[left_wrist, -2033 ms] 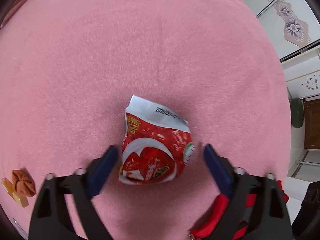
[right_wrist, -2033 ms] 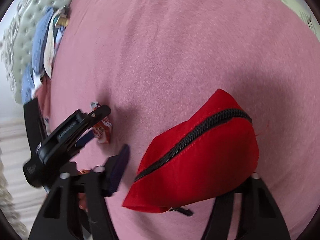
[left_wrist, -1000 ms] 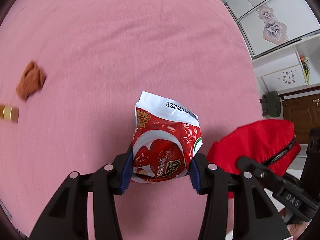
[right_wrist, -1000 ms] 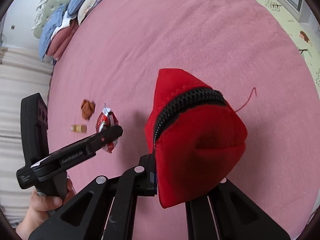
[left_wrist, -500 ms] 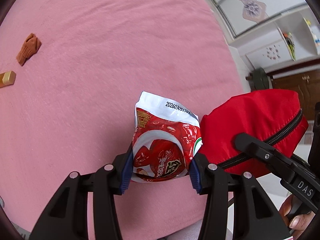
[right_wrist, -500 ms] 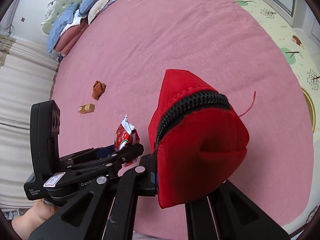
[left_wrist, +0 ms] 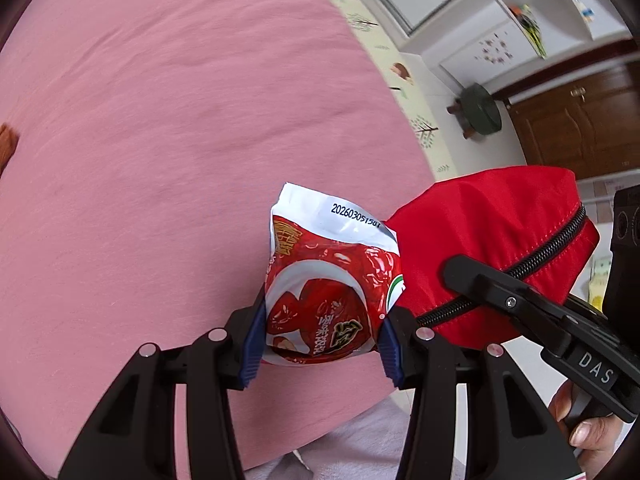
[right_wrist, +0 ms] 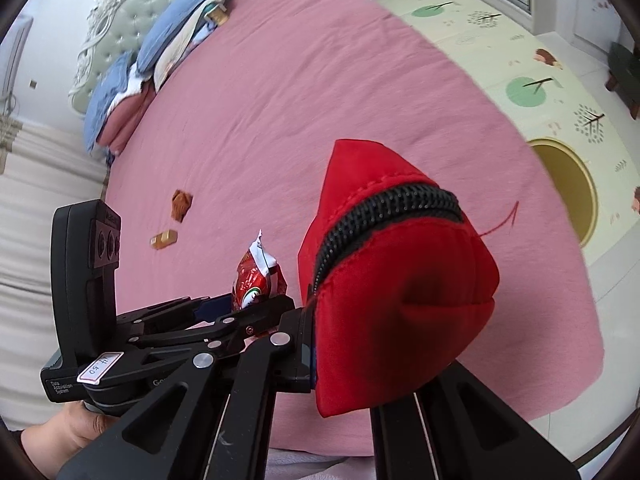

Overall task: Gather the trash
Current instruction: 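Carry the wrapper and red pouch over the yellow bin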

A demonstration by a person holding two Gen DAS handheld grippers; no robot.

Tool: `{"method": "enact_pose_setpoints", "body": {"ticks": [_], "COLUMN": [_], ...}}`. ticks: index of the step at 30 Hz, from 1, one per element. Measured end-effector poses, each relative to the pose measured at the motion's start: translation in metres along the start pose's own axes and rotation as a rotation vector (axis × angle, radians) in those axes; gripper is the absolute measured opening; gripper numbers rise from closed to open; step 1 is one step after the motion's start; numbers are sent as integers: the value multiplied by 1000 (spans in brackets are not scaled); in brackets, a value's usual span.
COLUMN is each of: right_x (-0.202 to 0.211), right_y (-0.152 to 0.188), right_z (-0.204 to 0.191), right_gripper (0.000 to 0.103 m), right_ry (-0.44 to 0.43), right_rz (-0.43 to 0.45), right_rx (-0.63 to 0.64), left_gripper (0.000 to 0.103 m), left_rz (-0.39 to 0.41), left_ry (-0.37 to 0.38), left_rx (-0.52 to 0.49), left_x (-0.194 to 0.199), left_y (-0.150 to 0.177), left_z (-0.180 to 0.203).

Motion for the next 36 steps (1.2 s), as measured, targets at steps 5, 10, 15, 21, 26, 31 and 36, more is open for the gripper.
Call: {"method": "enact_pose_setpoints", "body": {"ticks": [5,10,15,21,26,31,36], "right_x": [27,53,76,96,102,106,106], "right_y": [-18,-42,-70,-100,-128,-160,-191], "right_z": [36,80,129,190,236,264,288], "right_gripper": [4,4,4,4,4,4,9], "right_ry": [-2,3,20,43,72,122,114], "right_rz": [17,26,43,69,75,72,50], "right_rx": [-9,-21,-50,-109,-152,-111,-117], "left_gripper": [47,47,48,48,48,49,71], "left_rz": [-10,-22,-41,-69,-97,-94,-80], "left_ry": [9,29,34,47,67,67,83], "left_rx": [-45,-58,-99,-153,-181,-239,-288], "left_x": [-15,-38,-64,-98,-132,-153,-166], "left_y": [-21,-50,-77,-114,-148,-181,-217], "left_z": [55,109,153,203,236,263,284]}}
Point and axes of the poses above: each gripper's, at about its wrist camera, not at the fingertips, and x roughly against the way its jaws point, z to its right, y to its underside, the point moved 5 cm from there along -x, roughly the way its jaws point, and after that the axes turned 10 degrees about -x, right-handed, at the moved point
